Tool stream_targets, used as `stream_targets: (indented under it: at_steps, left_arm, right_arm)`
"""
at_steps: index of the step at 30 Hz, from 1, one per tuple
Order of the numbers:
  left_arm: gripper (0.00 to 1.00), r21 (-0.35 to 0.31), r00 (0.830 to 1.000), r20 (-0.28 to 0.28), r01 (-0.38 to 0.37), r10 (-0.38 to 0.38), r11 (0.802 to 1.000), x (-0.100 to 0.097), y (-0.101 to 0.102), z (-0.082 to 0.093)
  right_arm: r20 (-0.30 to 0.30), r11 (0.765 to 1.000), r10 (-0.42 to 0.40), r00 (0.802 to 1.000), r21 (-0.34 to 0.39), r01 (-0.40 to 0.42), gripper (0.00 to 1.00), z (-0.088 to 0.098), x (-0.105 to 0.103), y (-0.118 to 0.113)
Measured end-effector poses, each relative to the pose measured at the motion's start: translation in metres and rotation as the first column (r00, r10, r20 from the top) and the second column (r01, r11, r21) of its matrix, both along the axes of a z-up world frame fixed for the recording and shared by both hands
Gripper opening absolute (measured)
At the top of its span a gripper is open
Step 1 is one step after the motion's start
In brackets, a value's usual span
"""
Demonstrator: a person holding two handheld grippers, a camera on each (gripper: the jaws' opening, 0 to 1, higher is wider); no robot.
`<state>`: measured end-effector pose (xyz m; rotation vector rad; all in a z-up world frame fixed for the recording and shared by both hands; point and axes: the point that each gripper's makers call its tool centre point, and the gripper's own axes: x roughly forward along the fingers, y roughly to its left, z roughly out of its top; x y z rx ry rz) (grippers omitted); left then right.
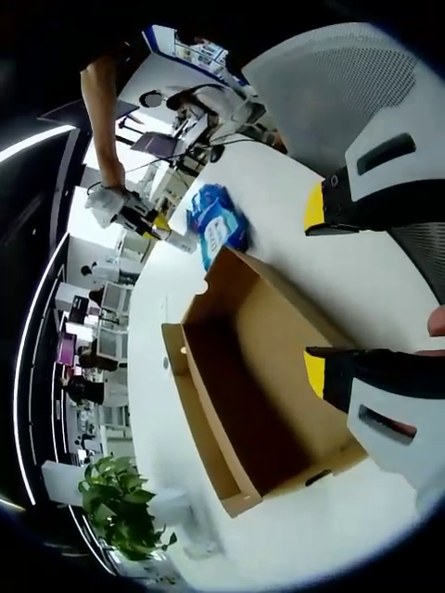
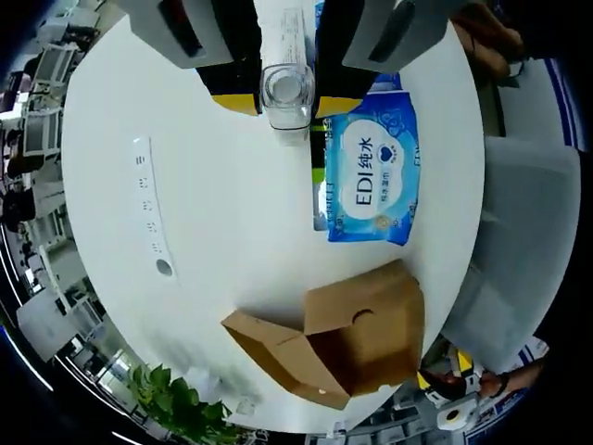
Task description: Operate the shoe box by opening the lid, removing the specified soft item, and placing it in the target area until the item is outside and the box remains undamaged.
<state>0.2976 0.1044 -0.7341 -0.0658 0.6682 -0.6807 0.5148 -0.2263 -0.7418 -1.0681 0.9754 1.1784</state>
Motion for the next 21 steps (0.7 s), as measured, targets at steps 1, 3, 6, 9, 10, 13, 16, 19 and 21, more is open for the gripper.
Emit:
stream_targets:
  at_steps: [1,3,6,9,10,13,16,19,21]
  left_arm:
    - [0.49,0.001,1.000,-0.001,-0.001,0.001,1.000,0.000,0.000,0.000]
    - [0.49,0.001,1.000,-0.002,-0.003,0.003,1.000,0.000,0.001,0.000]
    - [0.49,0.002,1.000,-0.003,-0.007,0.007,1.000,0.000,0.001,0.000]
    - [0.49,0.004,1.000,-0.005,-0.008,0.009,1.000,0.000,0.001,0.000]
    - [0.49,0.004,1.000,-0.007,-0.008,0.008,1.000,0.000,0.001,-0.001]
    - [0.49,-0.003,1.000,-0.010,-0.009,0.009,1.000,-0.001,0.000,0.000]
    - [0.49,-0.002,1.000,-0.011,-0.009,0.009,1.000,0.000,0.000,0.000]
    - [0.49,0.001,1.000,-0.015,-0.007,0.007,1.000,0.000,-0.001,-0.002]
    - [0.49,0.001,1.000,-0.017,-0.005,0.005,1.000,0.000,-0.002,-0.002]
  right_arm:
    - [-0.002,1.000,0.002,1.000,-0.003,-0.002,0.17,-0.002,0.001,0.000]
    - [-0.003,1.000,0.005,1.000,-0.015,-0.005,0.17,-0.005,0.004,-0.003]
    - [-0.009,1.000,0.011,1.000,-0.026,-0.011,0.17,-0.010,0.006,-0.004]
    - [-0.010,0.999,0.017,1.000,-0.036,-0.018,0.17,-0.013,0.007,-0.005]
    - [-0.011,0.999,0.019,1.000,-0.040,-0.019,0.17,-0.014,0.007,-0.005]
    - [-0.013,0.999,0.019,1.000,-0.047,-0.020,0.17,-0.016,0.008,-0.006]
    - [-0.016,0.999,0.023,1.000,-0.049,-0.023,0.17,-0.017,0.008,-0.007]
    - [-0.018,0.998,0.026,1.000,-0.056,-0.027,0.17,-0.020,0.008,-0.009]
    - [-0.022,0.998,0.027,0.999,-0.060,-0.028,0.17,-0.021,0.007,-0.010]
